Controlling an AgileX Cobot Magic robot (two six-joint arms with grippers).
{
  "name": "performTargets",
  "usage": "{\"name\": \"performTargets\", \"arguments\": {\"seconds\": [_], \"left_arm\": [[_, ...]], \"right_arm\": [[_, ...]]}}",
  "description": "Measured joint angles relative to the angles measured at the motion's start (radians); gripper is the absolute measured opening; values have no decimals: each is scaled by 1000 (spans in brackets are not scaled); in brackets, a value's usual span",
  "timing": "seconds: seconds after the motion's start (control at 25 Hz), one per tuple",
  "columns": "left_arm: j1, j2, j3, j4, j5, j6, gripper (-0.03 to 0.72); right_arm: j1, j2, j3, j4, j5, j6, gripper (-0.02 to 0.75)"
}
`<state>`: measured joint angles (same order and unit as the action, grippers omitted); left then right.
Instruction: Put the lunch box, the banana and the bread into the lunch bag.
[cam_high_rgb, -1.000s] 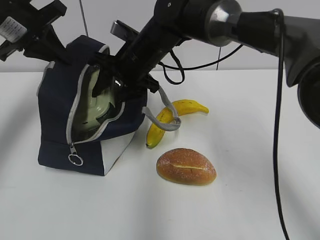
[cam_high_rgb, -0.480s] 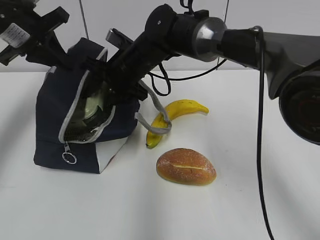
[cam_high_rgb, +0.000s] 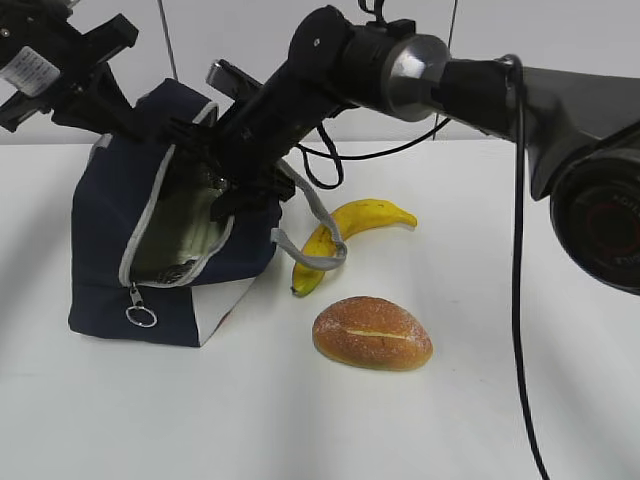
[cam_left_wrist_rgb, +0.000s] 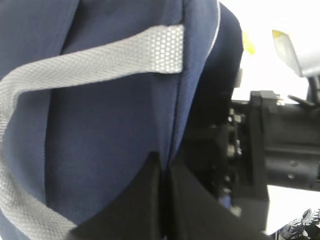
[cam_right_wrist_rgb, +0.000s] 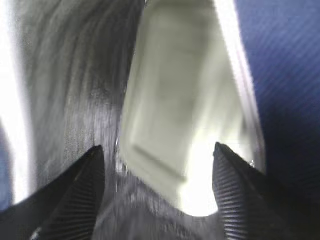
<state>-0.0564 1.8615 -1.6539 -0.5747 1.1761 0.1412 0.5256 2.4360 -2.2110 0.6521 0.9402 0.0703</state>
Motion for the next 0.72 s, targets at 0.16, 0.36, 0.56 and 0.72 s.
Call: {"name": "performTargets", "arguments": {"seconds": [0.16, 0.36, 0.56, 0.72], "left_arm": [[0, 0, 0, 0, 1, 0, -3], [0, 0, 0, 0, 1, 0, -3], [0, 0, 0, 0, 4, 0, -3], [0, 0, 0, -3, 9, 0, -3]], "right_arm": [[-12, 0, -81, -60, 132, -7, 512], [-38, 0, -243, -137, 279, -9, 512], [-60, -7, -346, -205, 297, -15, 512], [-71, -26, -350, -260, 307, -26, 511]]}}
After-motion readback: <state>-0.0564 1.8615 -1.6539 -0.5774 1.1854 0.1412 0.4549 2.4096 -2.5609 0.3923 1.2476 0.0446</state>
